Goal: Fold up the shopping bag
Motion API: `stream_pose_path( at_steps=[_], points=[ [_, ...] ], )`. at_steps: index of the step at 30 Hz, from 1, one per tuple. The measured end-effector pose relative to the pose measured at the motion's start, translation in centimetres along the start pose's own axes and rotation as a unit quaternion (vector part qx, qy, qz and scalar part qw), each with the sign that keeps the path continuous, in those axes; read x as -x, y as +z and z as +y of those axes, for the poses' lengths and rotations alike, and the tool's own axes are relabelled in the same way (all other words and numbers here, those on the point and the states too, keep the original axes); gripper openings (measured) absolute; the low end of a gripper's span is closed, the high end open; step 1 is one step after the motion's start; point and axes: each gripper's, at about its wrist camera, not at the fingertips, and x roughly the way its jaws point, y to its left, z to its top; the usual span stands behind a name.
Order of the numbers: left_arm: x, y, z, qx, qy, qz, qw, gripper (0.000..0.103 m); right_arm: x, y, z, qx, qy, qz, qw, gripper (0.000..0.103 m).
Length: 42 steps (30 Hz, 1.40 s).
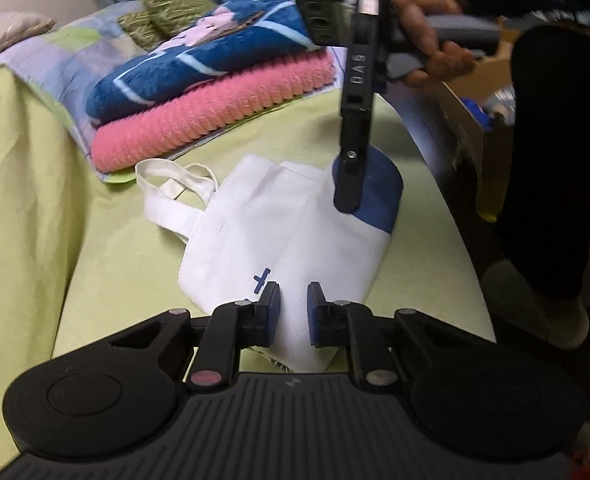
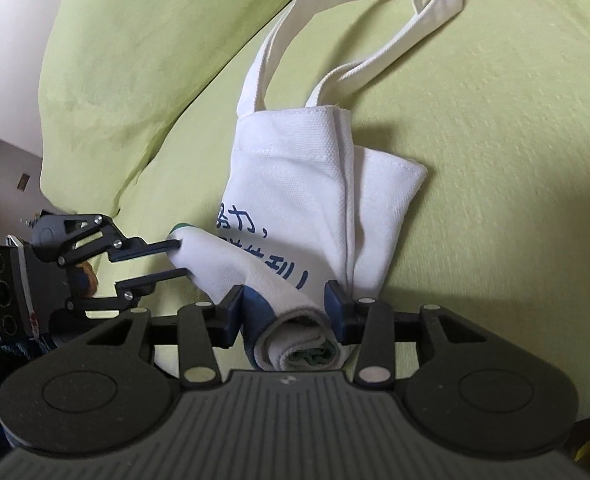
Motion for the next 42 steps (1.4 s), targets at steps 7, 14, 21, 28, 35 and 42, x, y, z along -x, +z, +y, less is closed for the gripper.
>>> stream_pose_path(
  at_steps=[7, 14, 21, 28, 35, 42],
  points=[
    [-0.8, -0.6, -0.2, -0.006, 0.01, -0.01, 0.9999, 0.019, 0.6, -1.8, -0.6, -0.011, 0.005, -0.055, 0.998, 0.037],
    [-2.3, -0.5, 0.9, 0.001, -0.018, -0.006, 0.9998, 0.018, 0.5, -3.0, -0.6, 0.007, 0.006, -0.098, 0.995, 0.036],
    [-2.7, -0.7, 1.4, 0.015, -0.03, -0.01, 0.9994, 0.015, 0.6, -3.8, 4.9, 0.118, -0.119, -0.123, 0.978, 0.045],
    [-2.9, -0.7, 1.7, 0.016, -0.039, -0.01, 0.9991, 0.014, 1.3, -7.8, 11.5, 0.294, -0.294, -0.2, 0.887, 0.044],
    [-3.2, -0.5, 1.5, 0.002, -0.039, -0.008, 0.9992, 0.014, -2.5, -8.7, 12.8, 0.362, -0.377, -0.164, 0.837, 0.011],
    [-4.1, 0.1, 1.8, -0.017, -0.044, -0.008, 0.9989, 0.015, -4.7, -8.5, 12.3, 0.322, -0.412, -0.166, 0.836, 0.012]
  ],
)
